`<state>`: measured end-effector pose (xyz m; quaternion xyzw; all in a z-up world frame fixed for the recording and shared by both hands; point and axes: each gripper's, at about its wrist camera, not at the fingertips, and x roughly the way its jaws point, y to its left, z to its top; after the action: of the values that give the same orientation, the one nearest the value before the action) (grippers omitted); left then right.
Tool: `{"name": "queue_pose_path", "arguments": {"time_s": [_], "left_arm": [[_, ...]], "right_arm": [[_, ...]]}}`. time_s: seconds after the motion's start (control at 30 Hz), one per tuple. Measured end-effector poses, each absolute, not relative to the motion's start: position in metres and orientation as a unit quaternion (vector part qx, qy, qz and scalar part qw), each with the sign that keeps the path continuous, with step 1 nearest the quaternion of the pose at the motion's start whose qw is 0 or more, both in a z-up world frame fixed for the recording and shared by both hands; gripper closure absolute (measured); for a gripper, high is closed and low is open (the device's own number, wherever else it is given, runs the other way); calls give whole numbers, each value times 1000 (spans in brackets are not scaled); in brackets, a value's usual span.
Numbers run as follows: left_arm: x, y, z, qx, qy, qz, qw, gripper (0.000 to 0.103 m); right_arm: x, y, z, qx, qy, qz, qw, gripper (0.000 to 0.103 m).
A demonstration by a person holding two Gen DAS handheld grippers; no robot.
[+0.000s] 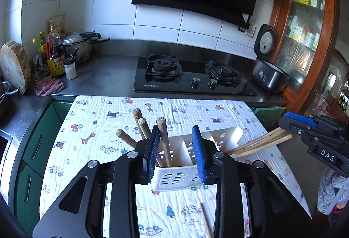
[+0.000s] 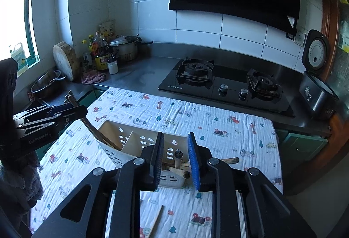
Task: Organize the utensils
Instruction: 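Lower both chopsticks into the white holder and open both tools, then move both open tools back down to the last loose chopsticks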
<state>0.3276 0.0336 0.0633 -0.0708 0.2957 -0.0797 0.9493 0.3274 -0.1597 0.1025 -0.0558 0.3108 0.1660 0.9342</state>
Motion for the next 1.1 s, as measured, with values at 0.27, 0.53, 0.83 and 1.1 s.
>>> {"name": "queue_pose_path", "arguments": {"time_s": [0.27, 0.53, 0.83, 1.1], "left_arm": [[289, 37, 79, -74, 264, -80, 958, 63], [237, 38, 82, -63, 236, -62, 968, 46], [176, 37, 62, -58, 223, -43, 972, 38], [138, 46, 31, -74, 231, -27, 970, 35]], "right_arm": [[282, -177, 124, -49, 258, 154, 952, 67], [226, -187, 119, -58, 228, 148, 961, 56], [173, -178, 70, -64, 247, 163, 953, 55], [142, -165, -5, -45, 310, 174, 933, 56]]}}
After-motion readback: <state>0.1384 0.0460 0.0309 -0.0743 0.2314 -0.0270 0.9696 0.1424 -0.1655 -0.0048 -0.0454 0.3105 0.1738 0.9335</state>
